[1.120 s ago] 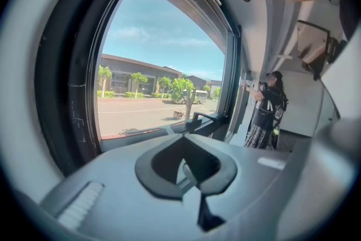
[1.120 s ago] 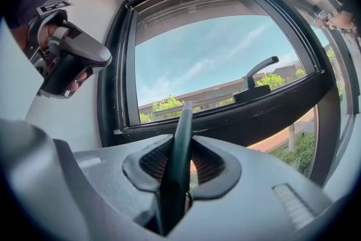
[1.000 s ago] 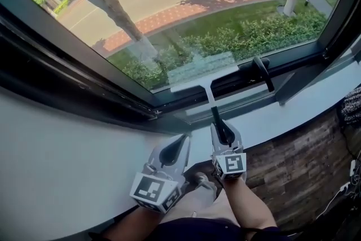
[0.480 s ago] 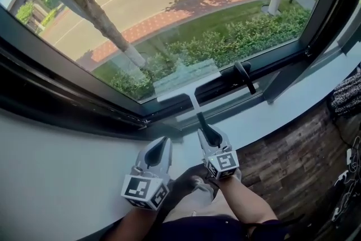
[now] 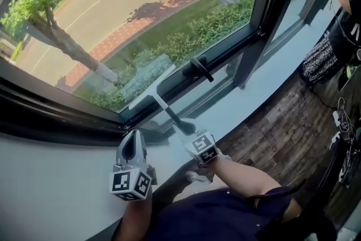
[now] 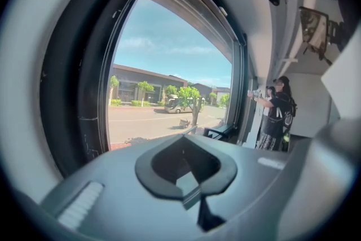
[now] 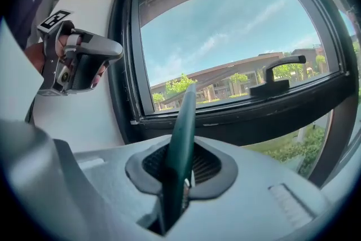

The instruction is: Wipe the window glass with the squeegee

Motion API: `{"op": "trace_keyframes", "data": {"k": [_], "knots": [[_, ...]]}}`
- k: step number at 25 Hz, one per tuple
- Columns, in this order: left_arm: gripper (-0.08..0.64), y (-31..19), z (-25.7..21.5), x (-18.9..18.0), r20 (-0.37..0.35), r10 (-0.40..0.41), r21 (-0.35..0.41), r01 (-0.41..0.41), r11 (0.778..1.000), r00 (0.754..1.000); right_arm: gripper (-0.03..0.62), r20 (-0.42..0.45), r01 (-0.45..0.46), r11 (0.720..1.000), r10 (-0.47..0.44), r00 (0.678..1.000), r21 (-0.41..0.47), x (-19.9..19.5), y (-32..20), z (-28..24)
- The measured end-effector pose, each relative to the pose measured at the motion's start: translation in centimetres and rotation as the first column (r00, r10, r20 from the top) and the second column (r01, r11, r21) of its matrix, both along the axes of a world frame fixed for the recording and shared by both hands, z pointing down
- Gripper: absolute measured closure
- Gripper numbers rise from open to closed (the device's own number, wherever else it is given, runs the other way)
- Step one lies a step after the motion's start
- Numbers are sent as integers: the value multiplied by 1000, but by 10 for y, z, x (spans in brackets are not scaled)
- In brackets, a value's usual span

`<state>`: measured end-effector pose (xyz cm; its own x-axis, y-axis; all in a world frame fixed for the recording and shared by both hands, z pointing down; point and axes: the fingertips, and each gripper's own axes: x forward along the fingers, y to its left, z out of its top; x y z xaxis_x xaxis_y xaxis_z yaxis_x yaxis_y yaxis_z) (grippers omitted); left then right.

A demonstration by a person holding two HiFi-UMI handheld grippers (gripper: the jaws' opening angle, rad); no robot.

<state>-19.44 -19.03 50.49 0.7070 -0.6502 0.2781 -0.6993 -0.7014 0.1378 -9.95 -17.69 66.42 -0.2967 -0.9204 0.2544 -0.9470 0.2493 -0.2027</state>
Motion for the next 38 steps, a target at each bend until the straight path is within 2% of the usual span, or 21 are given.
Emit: {"op": "trace_keyframes", "data": {"k": [5,9,19,26,30,35,38], "knots": [[555,0,-6,20,-26,31,33,-31,999,999,537,-6,36,997,-35,999,67,9,14,-21],[555,6,-18,22,-34,40,51,-38,998,999,537,10,42,994,-44,999,102,25,24,-44],[555,1,-5,13,-30,-23,91,26,996,999,537,-51,36,975,-26,998,217,99,34,-92],[555,-3,16,17,1,-29,89,29,996,1000,537,-48,-36,970,49,998,238,144,37,-104],[555,-10,16,26,-8,-35,107,35,994,999,537,-39,-57,970,68,997,234,160,42,-95],[555,-29,27,10,-23,-119,92,120,988,993,537,-49,-55,968,69,996,244,170,41,-97],[555,-34,33,13,-20,-141,77,142,987,990,537,-24,-74,967,83,996,245,186,39,-96]]}}
